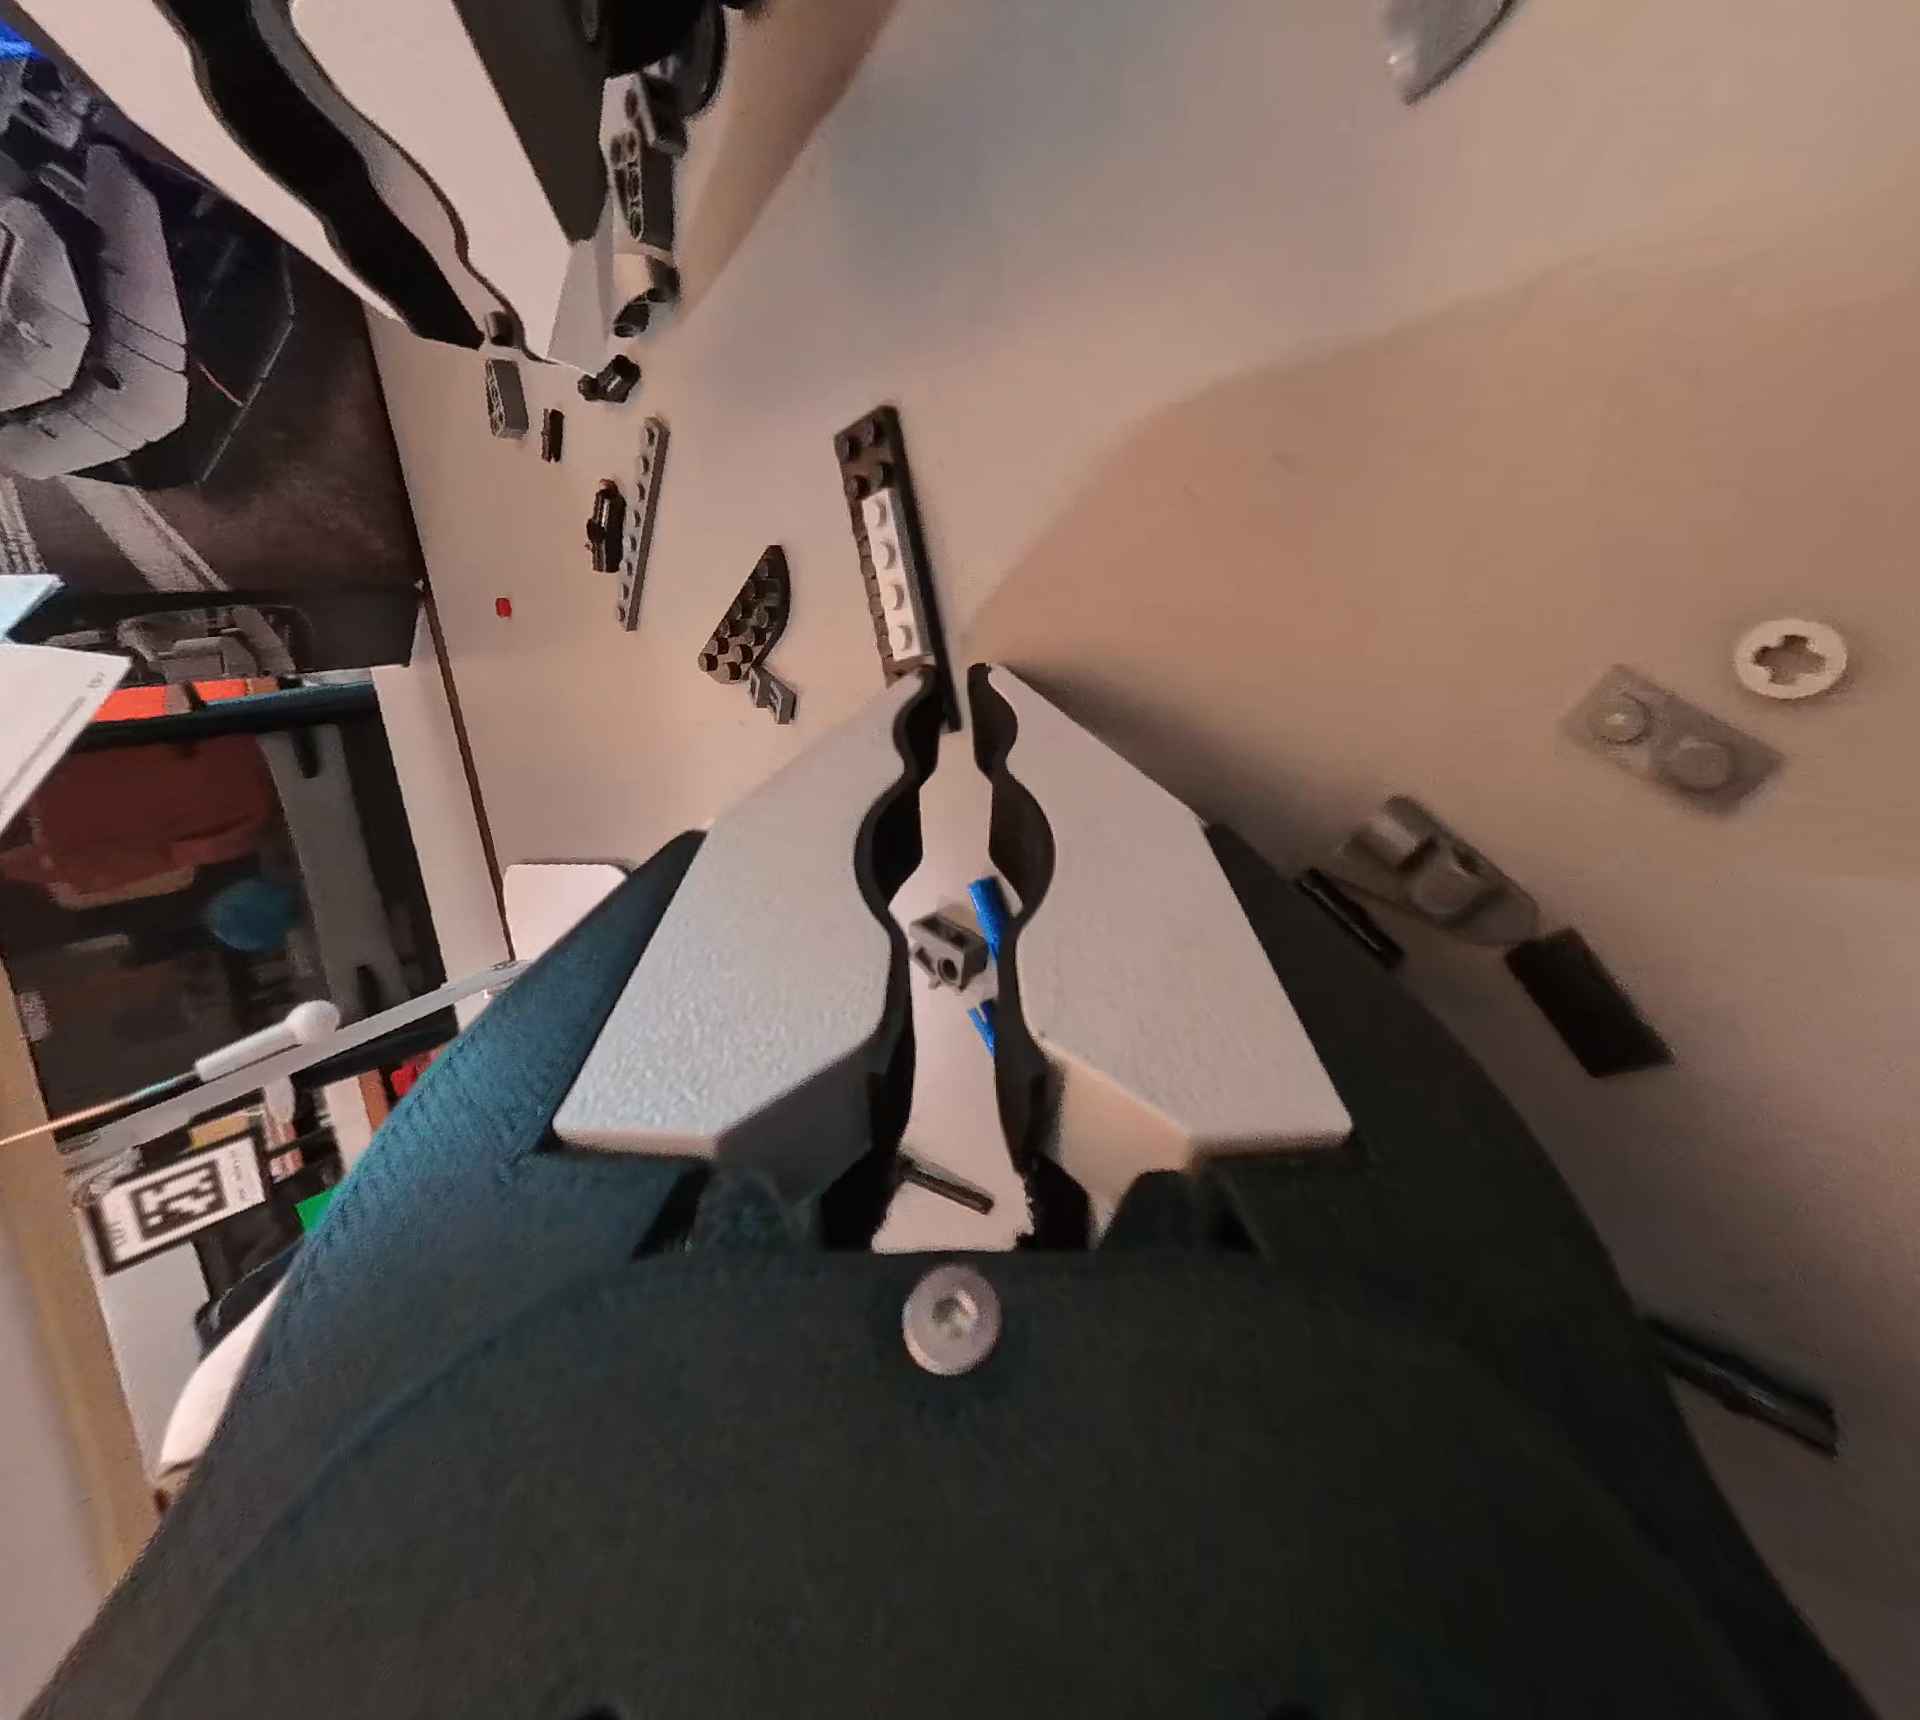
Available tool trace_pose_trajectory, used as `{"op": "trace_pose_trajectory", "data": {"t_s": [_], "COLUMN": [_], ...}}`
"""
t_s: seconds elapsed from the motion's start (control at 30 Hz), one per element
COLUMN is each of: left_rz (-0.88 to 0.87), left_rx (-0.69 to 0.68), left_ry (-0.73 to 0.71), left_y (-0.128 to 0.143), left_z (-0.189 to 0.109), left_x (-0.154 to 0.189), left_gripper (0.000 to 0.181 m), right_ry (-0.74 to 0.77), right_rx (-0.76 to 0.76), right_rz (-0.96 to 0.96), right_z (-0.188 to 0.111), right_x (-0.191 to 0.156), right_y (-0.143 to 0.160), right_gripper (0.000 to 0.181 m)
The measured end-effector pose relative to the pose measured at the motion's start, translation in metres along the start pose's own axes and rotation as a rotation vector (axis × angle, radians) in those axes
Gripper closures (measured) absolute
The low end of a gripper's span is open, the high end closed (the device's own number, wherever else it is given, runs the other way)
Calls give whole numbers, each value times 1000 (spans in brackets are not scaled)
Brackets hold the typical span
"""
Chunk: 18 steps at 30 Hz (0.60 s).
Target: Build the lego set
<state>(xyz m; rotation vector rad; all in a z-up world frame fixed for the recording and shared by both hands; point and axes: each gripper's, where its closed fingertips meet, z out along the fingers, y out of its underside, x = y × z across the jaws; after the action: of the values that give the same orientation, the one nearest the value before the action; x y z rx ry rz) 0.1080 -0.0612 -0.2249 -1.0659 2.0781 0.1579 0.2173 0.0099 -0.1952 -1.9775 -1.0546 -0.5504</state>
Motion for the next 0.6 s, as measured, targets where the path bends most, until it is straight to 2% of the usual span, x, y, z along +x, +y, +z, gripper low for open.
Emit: {"op": "trace_pose_trajectory", "data": {"t_s": [0.37, 0.6], "left_rz": [-258, -339], "left_rx": [82, 86], "left_ry": [58, 76], "left_y": [3, 7], "left_z": [2, 7], "left_x": [-14, -19], "left_gripper": [158, 159], "right_ry": [-18, -17], "right_rx": [8, 28], "right_rz": [14, 66], "right_z": [0, -4], "right_x": [-1, 7], "right_y": [0, 2], "right_gripper": [158, 151]}}
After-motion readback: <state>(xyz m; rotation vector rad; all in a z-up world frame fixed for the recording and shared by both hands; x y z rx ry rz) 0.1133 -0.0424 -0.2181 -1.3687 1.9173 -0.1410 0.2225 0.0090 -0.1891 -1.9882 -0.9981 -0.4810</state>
